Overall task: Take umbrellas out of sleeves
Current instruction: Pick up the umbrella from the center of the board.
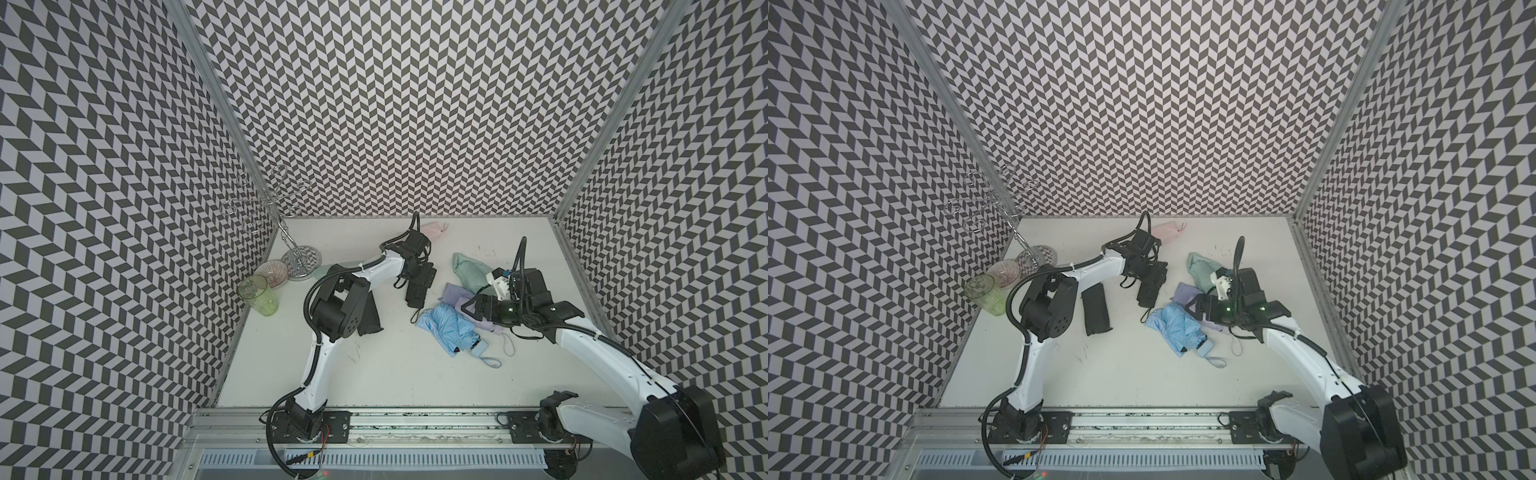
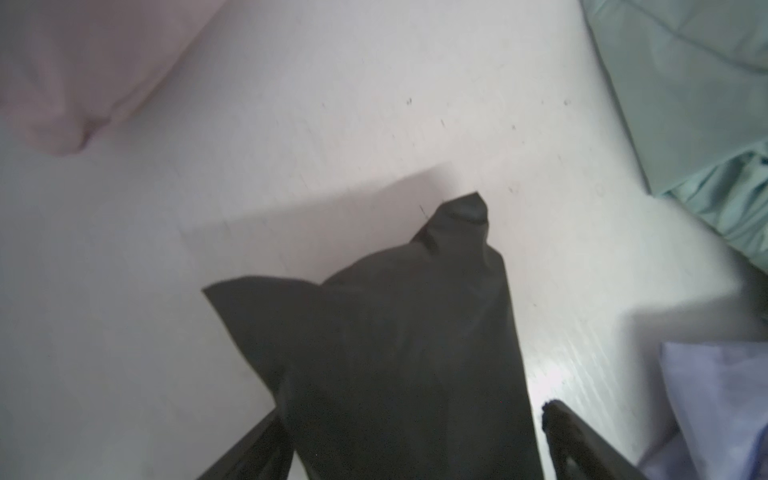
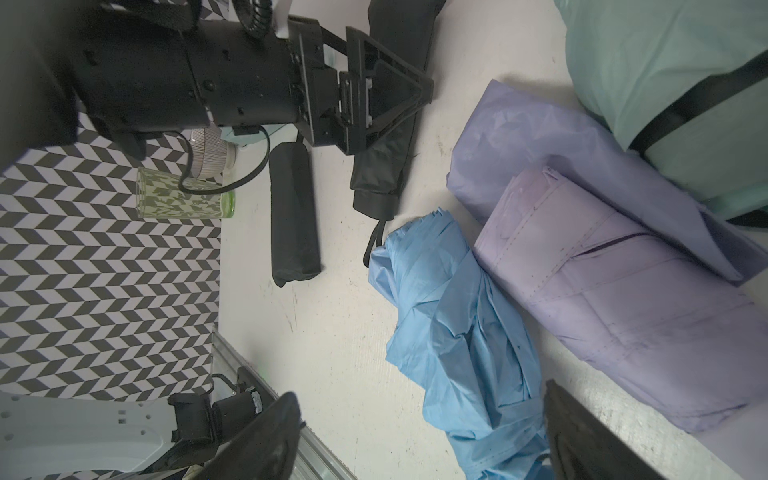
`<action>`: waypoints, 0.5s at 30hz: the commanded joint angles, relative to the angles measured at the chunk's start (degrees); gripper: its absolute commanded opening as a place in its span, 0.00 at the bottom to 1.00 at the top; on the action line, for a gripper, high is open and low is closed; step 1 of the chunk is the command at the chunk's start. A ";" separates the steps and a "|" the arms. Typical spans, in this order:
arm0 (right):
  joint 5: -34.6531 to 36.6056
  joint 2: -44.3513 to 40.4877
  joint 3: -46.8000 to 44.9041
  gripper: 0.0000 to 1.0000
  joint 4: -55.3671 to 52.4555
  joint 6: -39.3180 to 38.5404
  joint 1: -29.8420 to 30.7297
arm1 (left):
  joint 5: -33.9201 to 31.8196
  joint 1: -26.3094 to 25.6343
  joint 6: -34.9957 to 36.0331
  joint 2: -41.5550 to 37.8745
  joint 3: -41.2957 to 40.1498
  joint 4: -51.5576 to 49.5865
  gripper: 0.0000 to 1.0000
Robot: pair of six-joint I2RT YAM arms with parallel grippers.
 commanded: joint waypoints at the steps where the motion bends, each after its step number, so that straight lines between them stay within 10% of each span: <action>1: -1.75 1.04 0.25 0.90 4.15 0.22 0.11 | 3.26 0.59 -2.24 1.09 -3.01 -6.09 0.91; 15: -0.58 -0.98 1.57 0.90 2.45 -0.07 0.16 | 10.92 4.92 -2.31 0.55 -3.55 -5.81 0.34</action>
